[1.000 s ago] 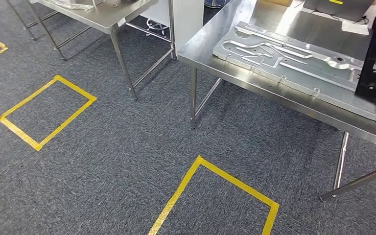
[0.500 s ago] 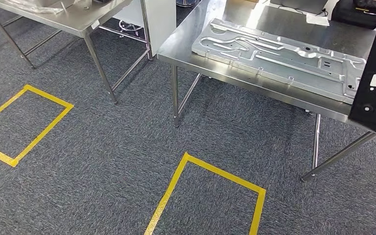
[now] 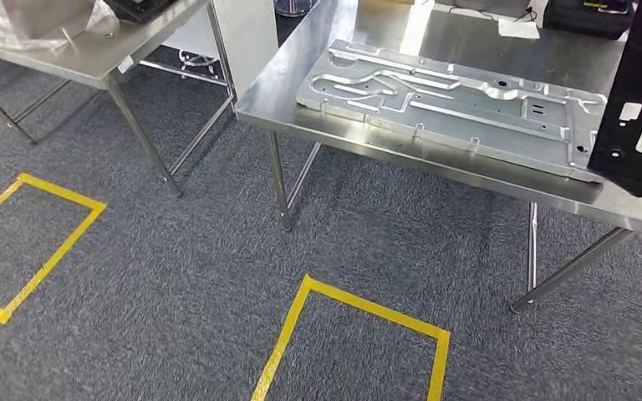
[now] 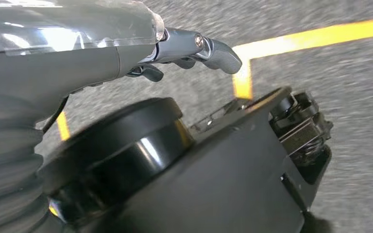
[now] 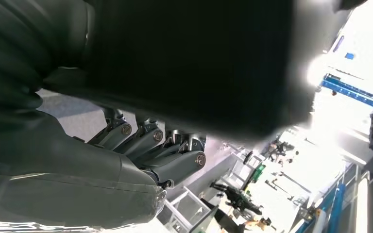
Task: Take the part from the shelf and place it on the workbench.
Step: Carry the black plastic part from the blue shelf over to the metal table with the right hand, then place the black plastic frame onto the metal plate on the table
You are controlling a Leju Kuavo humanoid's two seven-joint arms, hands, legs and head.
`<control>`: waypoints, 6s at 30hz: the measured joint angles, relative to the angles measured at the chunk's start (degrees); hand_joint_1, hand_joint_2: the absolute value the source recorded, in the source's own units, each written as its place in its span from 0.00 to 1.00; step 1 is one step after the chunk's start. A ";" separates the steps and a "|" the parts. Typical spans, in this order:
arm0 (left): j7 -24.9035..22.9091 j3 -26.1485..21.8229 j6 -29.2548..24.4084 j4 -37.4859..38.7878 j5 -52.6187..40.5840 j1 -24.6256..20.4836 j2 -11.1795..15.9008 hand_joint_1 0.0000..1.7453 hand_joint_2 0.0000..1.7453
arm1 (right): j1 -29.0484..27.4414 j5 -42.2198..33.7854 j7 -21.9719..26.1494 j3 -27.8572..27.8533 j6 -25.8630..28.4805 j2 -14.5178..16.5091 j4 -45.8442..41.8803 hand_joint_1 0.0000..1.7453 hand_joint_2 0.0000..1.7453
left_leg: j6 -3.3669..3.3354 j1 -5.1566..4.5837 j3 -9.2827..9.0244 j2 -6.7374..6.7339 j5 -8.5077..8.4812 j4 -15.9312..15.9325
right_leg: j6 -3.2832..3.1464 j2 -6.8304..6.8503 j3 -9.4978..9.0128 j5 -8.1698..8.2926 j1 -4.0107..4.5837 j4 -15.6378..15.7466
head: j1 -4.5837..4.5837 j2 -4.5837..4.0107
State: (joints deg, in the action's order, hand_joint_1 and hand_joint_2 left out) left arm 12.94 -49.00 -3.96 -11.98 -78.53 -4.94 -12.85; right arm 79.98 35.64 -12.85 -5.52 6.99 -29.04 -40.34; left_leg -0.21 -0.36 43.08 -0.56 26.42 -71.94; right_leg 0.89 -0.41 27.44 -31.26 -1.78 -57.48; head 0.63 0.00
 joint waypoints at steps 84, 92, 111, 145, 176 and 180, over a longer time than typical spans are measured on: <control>-1.82 -1.46 2.09 0.01 0.01 1.23 0.46 0.00 1.00 | 14.40 11.20 -7.16 6.24 -6.04 4.10 1.57 1.00 1.00 | 3.24 3.64 -24.42 -0.11 9.73 17.29 | 1.43 -0.27 10.28 5.82 -2.11 -4.00 | 0.39 0.00; -1.99 -1.75 2.10 0.03 0.94 0.48 0.44 0.00 1.00 | 10.13 11.47 -6.17 6.11 -5.56 5.06 2.88 1.00 1.00 | -2.51 -0.76 -3.08 0.43 -2.66 5.28 | 0.17 -0.70 0.51 2.41 -0.05 1.44 | 0.10 0.00; -1.79 -2.25 -1.83 0.09 -0.06 0.49 0.30 0.00 1.00 | -0.15 13.92 -2.76 14.86 -6.20 16.07 6.79 1.00 1.00 | -1.28 -0.40 -9.78 1.43 -2.13 14.24 | 2.64 0.14 7.25 6.33 -0.55 -1.57 | 1.16 0.00; -2.13 -2.72 -1.15 0.11 -1.34 0.08 0.55 0.00 1.00 | -3.48 15.08 -0.57 19.63 -4.56 23.00 7.70 1.00 1.00 | -0.55 0.67 -8.12 1.24 -2.21 13.10 | 2.59 0.45 5.12 5.69 -0.73 0.37 | 0.49 0.00; -2.78 -2.69 -2.49 0.11 -1.87 0.12 0.57 0.00 1.00 | -29.21 6.98 9.85 21.85 4.45 30.26 6.26 1.00 1.00 | -0.71 0.88 -9.68 1.07 -1.59 13.20 | 2.60 0.46 3.55 5.11 -0.50 0.67 | 0.50 0.00; -2.84 -2.69 -2.60 0.11 -1.95 0.11 0.57 0.00 1.00 | -29.72 7.01 9.27 21.76 4.77 29.95 6.03 1.00 1.00 | -0.71 0.89 -9.69 1.08 -1.59 13.21 | 2.67 0.47 3.56 5.06 -0.49 0.67 | 0.50 0.00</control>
State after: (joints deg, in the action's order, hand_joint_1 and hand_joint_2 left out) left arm 10.10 -51.69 -6.56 -11.87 -80.48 -4.82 -12.28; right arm 50.26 42.65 -3.58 16.24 11.76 0.91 -34.31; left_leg -0.92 0.53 33.39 0.53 24.83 -58.73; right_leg 3.56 0.06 31.00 -26.20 -2.27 -56.82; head 1.14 0.00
